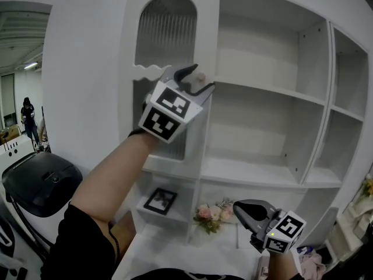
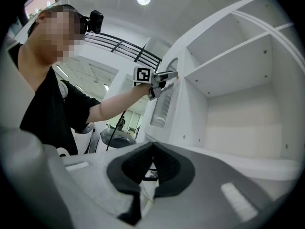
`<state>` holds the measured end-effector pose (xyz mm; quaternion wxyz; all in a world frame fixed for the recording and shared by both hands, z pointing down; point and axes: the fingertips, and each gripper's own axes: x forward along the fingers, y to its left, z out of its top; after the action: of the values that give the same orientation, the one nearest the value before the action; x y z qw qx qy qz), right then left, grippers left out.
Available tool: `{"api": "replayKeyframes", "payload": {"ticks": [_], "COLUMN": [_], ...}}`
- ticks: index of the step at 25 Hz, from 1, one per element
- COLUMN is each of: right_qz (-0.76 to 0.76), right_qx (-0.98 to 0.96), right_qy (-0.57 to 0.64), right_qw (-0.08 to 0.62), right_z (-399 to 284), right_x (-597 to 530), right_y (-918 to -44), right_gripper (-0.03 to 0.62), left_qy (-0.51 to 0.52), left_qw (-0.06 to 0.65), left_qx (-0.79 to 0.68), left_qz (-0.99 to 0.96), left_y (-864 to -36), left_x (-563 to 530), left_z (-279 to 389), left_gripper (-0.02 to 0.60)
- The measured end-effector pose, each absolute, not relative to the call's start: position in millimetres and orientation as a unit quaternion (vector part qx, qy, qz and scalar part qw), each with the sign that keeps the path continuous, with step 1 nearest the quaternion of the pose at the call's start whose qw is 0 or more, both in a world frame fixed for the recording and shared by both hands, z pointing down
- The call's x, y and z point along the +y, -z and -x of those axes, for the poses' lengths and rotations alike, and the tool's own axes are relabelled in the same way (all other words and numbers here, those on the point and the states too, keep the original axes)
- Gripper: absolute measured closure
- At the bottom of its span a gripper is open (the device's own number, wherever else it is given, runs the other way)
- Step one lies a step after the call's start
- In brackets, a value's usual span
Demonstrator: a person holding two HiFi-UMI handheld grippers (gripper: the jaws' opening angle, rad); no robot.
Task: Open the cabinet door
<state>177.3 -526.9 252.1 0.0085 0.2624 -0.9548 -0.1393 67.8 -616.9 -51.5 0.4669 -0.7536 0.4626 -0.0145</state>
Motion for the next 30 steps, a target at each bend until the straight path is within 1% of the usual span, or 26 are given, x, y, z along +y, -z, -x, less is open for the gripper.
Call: {"api": "replayKeyframes", "payload": {"ticks": [4,5,7,13,19,24,30], "right_qz": [-0.253,-0.251,-0.249,-0.247,-0.244,-0.245,-0.267], "right_qx": [-0.958,-0.959,-0.960,-0.962,-0.964,-0.963,-0.955], "right_qy": [0.133,0.131,0.129,0.119,0.102,0.111,0.125], "right_qw": [0.008,0.007,0.006,0.008,-0.013,0.000,0.015], "right_z": [-181.2,-181.9,-183.1,-189.6,-190.6,-193.7,-202.5], "right_x": [-537.9,-540.4,-545.3,-556.1,-555.9,-547.3,-530.7], "right_y": [-258.5,-260.4,-263.6,-279.7,-283.9,-285.3,-278.9], "right_gripper": [0.599,0.599,0.599,0.599,0.599,0.599,0.599], "left_qy": [0.020,0.020,0.018,0.013,0.010,0.020,0.013], "left_qw": [0.463,0.466,0.474,0.475,0.474,0.470,0.449], "left_qx": [0.471,0.474,0.481,0.489,0.492,0.493,0.498], "left_qz": [0.750,0.747,0.737,0.731,0.730,0.732,0.742], "left_y": [56.1,57.1,59.4,58.3,58.0,55.1,55.1], "left_x": [-631.4,-633.4,-636.3,-639.0,-638.8,-640.1,-638.4], "left_z": [-66.0,-65.7,-64.3,-62.3,-63.3,-67.8,-67.2], "left_gripper": [0.352,0.365,0.419,0.429,0.449,0.491,0.492]}}
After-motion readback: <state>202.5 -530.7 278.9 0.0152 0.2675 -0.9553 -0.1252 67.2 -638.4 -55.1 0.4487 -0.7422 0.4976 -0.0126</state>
